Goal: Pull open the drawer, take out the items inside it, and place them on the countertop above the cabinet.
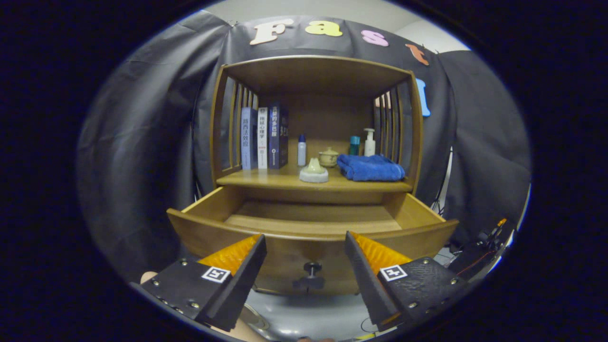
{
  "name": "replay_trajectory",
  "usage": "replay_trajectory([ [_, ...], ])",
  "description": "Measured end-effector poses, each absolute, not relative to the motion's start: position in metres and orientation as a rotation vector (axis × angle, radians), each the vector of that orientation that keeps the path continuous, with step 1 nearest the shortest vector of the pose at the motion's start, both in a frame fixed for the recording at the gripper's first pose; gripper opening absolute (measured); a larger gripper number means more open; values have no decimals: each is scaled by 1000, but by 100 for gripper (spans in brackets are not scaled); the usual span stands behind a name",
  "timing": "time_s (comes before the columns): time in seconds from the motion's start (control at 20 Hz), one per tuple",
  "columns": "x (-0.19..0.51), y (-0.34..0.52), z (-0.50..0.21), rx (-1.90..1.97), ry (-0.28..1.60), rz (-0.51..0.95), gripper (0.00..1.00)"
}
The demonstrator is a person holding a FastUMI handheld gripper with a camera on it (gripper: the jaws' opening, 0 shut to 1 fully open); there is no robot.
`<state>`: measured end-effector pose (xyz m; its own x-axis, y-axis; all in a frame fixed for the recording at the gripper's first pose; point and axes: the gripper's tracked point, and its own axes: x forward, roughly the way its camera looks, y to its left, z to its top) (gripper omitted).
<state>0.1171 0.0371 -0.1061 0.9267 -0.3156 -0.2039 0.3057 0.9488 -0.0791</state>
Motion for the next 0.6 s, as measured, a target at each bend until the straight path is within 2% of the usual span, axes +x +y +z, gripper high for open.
replay_trajectory([
  [0.6, 142, 18, -140, -62, 268, -360, 98],
])
